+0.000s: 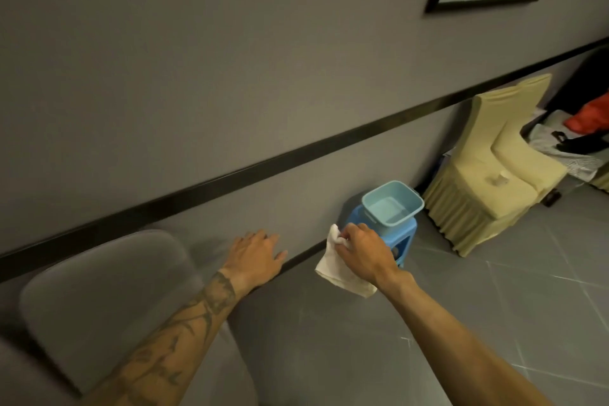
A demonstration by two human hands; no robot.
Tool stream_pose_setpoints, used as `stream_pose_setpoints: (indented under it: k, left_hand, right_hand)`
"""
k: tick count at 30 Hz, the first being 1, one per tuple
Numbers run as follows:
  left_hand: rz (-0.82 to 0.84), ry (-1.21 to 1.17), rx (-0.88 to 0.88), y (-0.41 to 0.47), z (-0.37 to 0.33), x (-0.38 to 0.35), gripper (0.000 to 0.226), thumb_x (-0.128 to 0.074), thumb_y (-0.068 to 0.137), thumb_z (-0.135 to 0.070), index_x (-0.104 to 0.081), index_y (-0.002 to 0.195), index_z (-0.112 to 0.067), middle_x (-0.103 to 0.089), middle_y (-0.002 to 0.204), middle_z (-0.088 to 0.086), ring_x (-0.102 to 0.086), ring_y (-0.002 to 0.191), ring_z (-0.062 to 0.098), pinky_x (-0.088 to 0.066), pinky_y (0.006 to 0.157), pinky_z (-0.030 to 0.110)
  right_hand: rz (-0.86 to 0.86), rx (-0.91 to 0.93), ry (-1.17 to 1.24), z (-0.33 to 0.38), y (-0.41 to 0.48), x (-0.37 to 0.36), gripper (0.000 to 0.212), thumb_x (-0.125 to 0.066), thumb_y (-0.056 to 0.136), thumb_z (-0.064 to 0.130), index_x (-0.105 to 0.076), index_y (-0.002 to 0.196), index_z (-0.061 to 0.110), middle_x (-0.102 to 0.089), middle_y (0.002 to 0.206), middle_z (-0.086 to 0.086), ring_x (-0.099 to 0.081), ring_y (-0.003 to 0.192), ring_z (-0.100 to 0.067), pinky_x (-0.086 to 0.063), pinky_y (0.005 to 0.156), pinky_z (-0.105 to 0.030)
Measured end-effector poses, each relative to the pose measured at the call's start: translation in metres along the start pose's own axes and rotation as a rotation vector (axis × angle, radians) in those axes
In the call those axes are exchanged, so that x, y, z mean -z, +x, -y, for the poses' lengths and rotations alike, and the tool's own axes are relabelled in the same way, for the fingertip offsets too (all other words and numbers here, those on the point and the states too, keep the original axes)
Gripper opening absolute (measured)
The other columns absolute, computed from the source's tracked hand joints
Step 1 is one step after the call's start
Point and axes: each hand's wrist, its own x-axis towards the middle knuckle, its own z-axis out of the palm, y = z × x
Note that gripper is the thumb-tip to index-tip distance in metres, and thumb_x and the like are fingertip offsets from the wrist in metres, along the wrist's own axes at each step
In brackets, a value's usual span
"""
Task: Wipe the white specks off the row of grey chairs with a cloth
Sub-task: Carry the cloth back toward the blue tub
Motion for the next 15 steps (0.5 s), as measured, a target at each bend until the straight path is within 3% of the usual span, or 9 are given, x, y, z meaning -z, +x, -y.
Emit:
stream_pose_setpoints:
  k: [6, 15]
  left_hand:
    - [-0.021, 0.002, 0.010, 0.100, -0.097, 0.009, 0.059, -0.037, 0.110, -0.051, -0.037, 0.160, -0.021, -0.048, 0.153, 0.009, -0.048, 0.139, 0.029, -0.039, 0.117, 0.043]
    - [-0.032, -0.062, 0.162, 0.228, -0.237, 0.010, 0.059, -0.037, 0.110, -0.050, -0.036, 0.160, -0.021, -0.047, 0.156, 0.009, -0.048, 0.141, 0.031, -0.038, 0.115, 0.041]
  right_hand:
    - [0.016, 0.040, -0.007, -0.105, 0.089, 0.048, 0.022, -0.052, 0.098, 0.035, -0.060, 0.106, 0.016, -0.059, 0.111, -0.007, -0.059, 0.103, -0.028, -0.051, 0.087, -0.042]
    - [0.139, 0.131, -0.041, -0.268, 0.217, 0.104, 0.023, -0.051, 0.097, 0.031, -0.061, 0.109, 0.015, -0.059, 0.115, -0.009, -0.058, 0.109, -0.030, -0.045, 0.083, -0.036]
